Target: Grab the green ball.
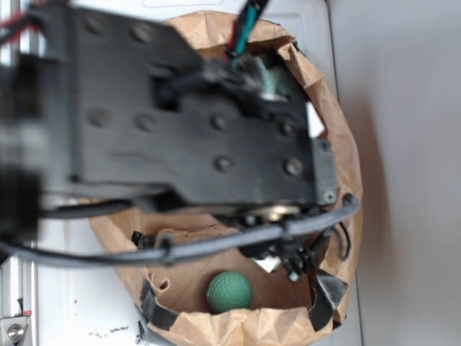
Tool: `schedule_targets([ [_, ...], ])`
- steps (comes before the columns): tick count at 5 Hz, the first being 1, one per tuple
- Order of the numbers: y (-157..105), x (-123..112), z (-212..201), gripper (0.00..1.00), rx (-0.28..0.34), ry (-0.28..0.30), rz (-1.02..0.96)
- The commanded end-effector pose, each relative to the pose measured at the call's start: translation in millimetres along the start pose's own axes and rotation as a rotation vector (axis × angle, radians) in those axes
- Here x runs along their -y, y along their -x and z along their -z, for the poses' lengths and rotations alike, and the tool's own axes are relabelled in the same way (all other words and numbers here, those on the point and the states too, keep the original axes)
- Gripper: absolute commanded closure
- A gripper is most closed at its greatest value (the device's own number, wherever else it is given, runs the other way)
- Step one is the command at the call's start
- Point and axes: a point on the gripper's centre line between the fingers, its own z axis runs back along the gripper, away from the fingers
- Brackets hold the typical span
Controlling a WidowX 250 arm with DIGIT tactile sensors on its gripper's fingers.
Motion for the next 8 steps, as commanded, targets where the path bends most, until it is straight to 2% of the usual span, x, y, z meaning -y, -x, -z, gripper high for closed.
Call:
schedule_targets([
  [1,-10.6,-4.6,-12.3,0.00,0.034,0.030,-0.014],
  [3,-10.6,-4.6,-12.3,0.00,0.034,0.030,-0.014],
  [4,-8.5,-12.2,2.5,0.00,0.057,0.042,-0.054],
  [6,-9.5,-12.3,36.8,0.00,-0.040,0.037,-0.220],
  [8,7.2,-2.1,47.8,0.00,-0.231,-0.075,-0.346],
])
